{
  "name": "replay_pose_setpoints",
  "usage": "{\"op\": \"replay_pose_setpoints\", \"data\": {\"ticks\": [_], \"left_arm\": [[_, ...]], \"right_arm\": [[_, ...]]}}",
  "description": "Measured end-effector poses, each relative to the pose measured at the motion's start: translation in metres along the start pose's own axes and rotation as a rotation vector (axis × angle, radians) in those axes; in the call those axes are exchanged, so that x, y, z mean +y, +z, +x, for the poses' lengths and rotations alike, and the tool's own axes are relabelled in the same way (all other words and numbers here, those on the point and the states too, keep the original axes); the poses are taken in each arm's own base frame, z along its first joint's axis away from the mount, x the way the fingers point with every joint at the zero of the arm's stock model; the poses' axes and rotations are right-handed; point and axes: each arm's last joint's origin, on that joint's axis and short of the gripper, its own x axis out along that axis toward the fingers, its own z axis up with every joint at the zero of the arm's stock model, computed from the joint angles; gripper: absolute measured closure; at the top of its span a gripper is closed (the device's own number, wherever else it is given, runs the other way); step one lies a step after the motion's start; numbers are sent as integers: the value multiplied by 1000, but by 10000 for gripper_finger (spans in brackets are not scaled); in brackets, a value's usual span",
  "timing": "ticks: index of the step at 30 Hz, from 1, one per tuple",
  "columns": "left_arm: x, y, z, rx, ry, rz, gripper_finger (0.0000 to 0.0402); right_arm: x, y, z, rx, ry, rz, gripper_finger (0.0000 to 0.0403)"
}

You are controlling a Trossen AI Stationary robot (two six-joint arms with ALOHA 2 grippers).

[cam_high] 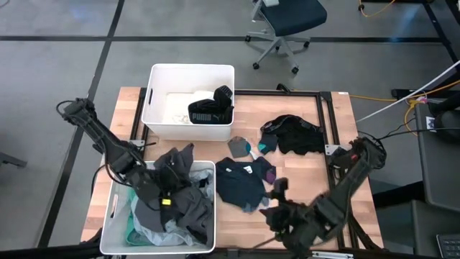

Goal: Sort clothes
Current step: Put the gray short into the bottom laundry organizer

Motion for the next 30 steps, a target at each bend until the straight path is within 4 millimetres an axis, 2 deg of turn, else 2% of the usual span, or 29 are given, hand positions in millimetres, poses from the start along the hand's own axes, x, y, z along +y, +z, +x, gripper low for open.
{"op": "replay_pose_setpoints", "data": {"ticks": [7, 14, 21, 23, 26, 30], "left_arm": [[-17, -17, 23, 60, 98, 139, 396], [-29, -18, 17, 6, 77, 187, 396], [-50, 2, -4, 2, -160, 179, 396], [-52, -2, -5, 54, -201, 160, 396], [-54, -10, -3, 109, -174, 132, 396], [-52, -35, 14, 219, -75, 116, 396]], "right_arm": [[32, -64, 26, 23, -217, 100, 157], [37, -113, 55, 25, -360, 167, 157], [32, -128, 68, 16, -421, 223, 157], [32, -129, 69, 7, -423, 229, 157], [32, -127, 71, -11, -424, 247, 157], [34, -126, 71, -24, -417, 260, 157]]}}
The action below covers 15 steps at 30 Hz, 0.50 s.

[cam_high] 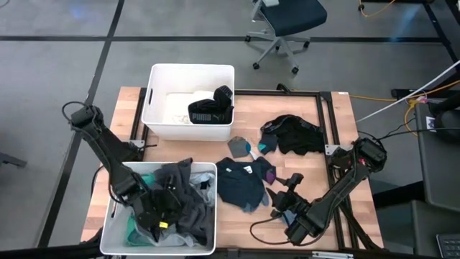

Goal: Sort clothes
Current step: Put the gray short into the bottom laundry organizer

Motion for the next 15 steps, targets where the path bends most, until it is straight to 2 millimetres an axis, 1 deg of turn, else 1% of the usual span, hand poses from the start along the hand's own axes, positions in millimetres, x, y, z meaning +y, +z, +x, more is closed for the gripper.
{"op": "replay_pose_setpoints", "data": {"ticks": [5, 9, 12, 15], "left_arm": [[0, -27, 31, 101, 51, 0, 396], [-2, -39, 48, 128, 36, 1, 396], [-3, -41, 51, 156, 4, 1, 396], [-1, -38, 44, 160, -20, -5, 396]], "right_arm": [[0, 0, 0, -4, -1, -1, 157], [0, 0, 0, -10, -3, -1, 157], [0, 0, 0, -10, -4, -1, 157], [0, 0, 0, -10, -4, -1, 157]]}}
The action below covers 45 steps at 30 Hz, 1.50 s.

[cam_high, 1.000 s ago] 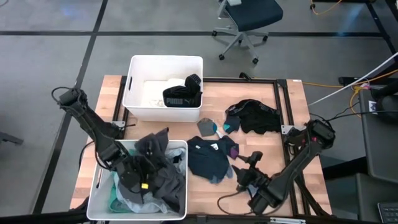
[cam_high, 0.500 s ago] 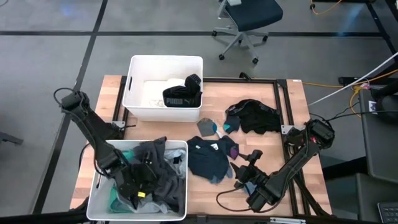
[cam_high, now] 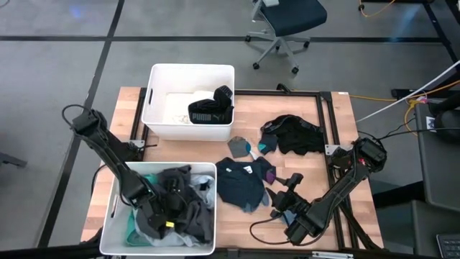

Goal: Sort clothes
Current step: Put the gray short into the bottom laundry organizer, then put the black boxer into the top laundry organizer

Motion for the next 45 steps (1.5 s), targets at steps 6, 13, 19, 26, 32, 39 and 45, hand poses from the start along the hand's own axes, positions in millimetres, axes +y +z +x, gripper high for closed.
{"op": "replay_pose_setpoints", "data": {"ticks": [6, 13, 19, 26, 32, 39, 45], "left_arm": [[4, 17, -40, -92, -102, -12, 396], [19, 32, -93, -280, -213, -28, 396], [37, 37, -130, -443, -226, -28, 396], [49, 55, -150, -763, 61, 23, 396], [65, 82, -143, -848, 304, 6, 396], [105, 110, -110, -787, 111, 61, 396], [131, 116, -98, -921, 138, 76, 396]], "right_arm": [[0, 0, 0, 0, 0, 0, 157], [0, 0, 0, 1, -1, -4, 157], [0, 0, 0, 1, -1, -7, 157], [-2, 1, 6, 35, -9, -20, 157], [-5, 5, 19, 102, -18, 0, 157], [-10, 8, 31, 152, -39, -16, 157], [-22, 5, 31, 178, -116, -112, 157]]}}
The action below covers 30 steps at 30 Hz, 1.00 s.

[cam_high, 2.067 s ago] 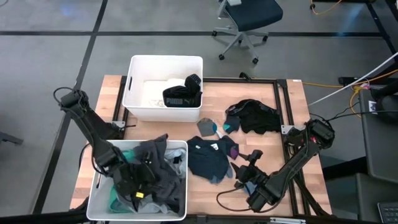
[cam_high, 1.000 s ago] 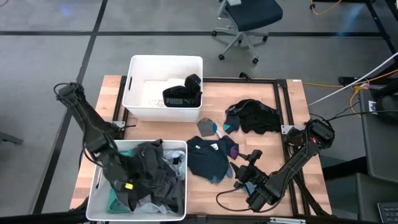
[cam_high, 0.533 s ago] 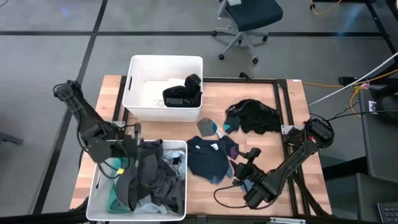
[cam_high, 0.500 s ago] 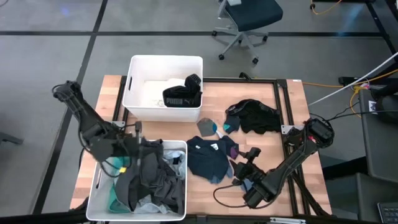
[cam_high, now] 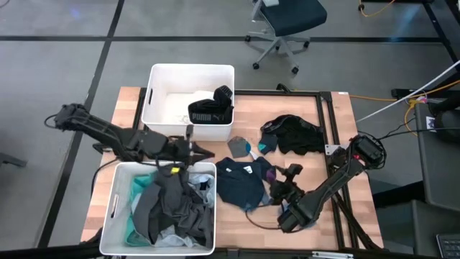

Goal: Sort clothes
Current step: Put the black boxer into the top laundry organizer

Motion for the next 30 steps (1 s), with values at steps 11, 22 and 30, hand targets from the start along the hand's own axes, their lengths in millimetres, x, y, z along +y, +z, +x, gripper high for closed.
{"op": "replay_pose_setpoints", "data": {"ticks": [11, 22, 30], "left_arm": [[-3, -22, 1, -147, -88, 155, 396], [-3, -26, -2, -90, -96, 199, 396], [-8, -29, -3, -63, -125, 159, 396]], "right_arm": [[-79, 9, 28, 180, -62, 4, 157], [-165, -16, 87, 259, 232, 137, 157], [-182, -50, 140, 389, 324, 86, 157]]}}
